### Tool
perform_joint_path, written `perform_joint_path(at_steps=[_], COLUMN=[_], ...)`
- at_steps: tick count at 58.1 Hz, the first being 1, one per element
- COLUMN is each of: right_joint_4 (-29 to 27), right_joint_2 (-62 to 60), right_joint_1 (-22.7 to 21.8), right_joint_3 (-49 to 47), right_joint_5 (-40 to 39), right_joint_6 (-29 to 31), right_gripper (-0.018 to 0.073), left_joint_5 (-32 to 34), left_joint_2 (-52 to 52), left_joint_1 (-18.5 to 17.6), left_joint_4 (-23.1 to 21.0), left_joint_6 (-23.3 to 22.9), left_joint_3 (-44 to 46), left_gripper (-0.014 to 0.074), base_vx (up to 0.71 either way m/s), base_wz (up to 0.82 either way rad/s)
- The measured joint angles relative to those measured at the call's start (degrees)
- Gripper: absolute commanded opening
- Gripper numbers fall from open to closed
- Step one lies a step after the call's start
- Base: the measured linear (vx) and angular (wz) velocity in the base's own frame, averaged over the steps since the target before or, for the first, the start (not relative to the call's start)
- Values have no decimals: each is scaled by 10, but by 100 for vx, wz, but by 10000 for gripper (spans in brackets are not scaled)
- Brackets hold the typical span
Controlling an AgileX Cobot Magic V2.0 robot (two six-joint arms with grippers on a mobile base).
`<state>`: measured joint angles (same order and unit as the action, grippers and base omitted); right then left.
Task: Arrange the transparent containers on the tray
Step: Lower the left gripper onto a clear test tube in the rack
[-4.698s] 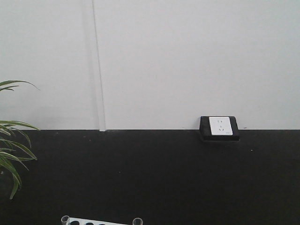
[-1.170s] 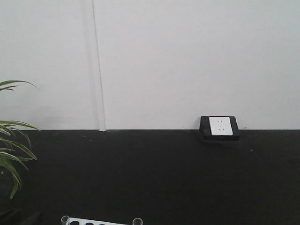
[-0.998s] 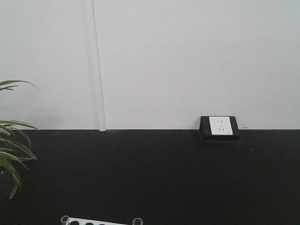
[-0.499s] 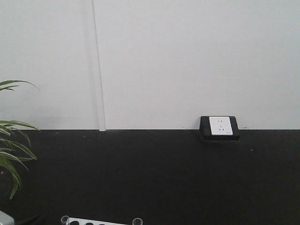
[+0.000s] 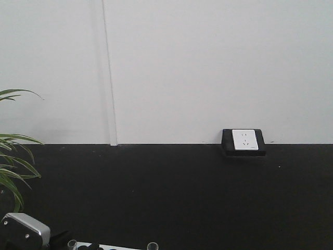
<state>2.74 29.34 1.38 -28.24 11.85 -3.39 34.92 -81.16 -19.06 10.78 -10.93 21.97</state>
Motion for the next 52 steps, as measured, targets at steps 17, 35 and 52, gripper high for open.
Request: perform_joint_path(at_steps=[17,35,52], right_joint_4=[0,0,0], right_joint_2=[0,0,0], right_joint_1=[0,0,0], right_joint_3=[0,0,0], right_joint_5=[0,5,6], right_joint_6=[0,0,-1], right_gripper=[351,351,351], left_joint_5=[0,4,9], left_joint_2=[-16,-42,-45], left_joint_1=[0,0,0], left_joint_4=[0,0,-1], left_joint_6=[0,-4,-6], left_joint_3=[1,1,1], left_gripper=[533,530,376], base_vx=[0,0,0], base_wz=[0,0,0])
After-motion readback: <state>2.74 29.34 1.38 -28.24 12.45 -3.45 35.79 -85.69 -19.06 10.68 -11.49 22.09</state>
